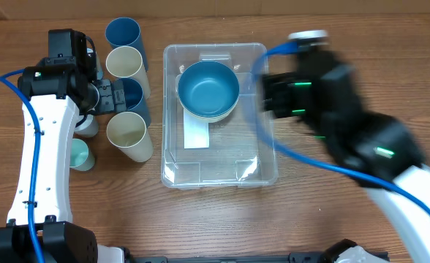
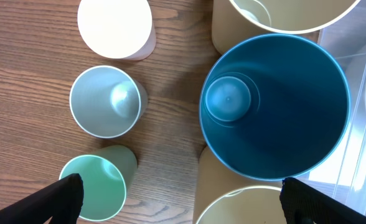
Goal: Pack container
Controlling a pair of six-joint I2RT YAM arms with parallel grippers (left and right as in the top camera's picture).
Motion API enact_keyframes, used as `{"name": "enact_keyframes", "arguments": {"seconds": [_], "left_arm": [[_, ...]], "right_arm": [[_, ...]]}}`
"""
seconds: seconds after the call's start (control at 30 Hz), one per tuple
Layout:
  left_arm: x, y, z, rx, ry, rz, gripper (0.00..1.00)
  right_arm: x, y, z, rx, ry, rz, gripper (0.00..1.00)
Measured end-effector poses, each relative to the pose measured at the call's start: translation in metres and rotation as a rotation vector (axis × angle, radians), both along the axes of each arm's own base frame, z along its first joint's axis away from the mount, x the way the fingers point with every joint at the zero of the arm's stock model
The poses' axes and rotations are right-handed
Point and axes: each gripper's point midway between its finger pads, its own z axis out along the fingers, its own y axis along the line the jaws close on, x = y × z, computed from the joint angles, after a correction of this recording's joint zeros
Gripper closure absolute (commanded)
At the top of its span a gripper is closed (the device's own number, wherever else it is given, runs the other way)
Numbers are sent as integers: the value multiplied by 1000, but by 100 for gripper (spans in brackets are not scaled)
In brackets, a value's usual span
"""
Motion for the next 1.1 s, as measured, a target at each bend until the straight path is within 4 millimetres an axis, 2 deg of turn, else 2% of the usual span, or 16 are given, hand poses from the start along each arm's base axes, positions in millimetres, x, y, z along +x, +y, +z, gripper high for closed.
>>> {"name": "enact_keyframes", "arguments": {"seconds": [0.07, 0.13, 0.2, 0.33, 0.43, 0.57, 0.67, 0.87, 0.97, 1.1], "left_arm": [[0, 0, 0, 0, 0, 0, 0], [3, 0, 1, 1, -14, 0, 0], [12, 1, 5, 3, -51, 0, 0], [18, 1, 8, 5, -80, 0, 0], [18, 1, 7, 4, -79, 0, 0], [10, -9, 3, -53, -46, -8, 0], [9, -15, 3, -88, -40, -14, 0], [10, -19, 5, -128, -48, -19, 0], [13, -11, 21, -141, -74, 3, 0], [26, 16, 70, -153, -206, 58, 0]], "right_arm": [[-1, -51, 13, 19, -28, -153, 7], [-3, -98, 16, 40, -29, -307, 2], [-6, -136, 14, 59, -17, -428, 0], [-18, -197, -6, 105, 75, -615, 0], [-26, -226, -27, 154, 167, -703, 0], [-25, -257, -61, 234, 299, -783, 0], [-21, -272, -89, 276, 399, -817, 0], [-10, -276, -123, 307, 517, -816, 0], [-8, -276, -130, 313, 540, -813, 0], [-7, -275, -131, 318, 541, -809, 0]]}}
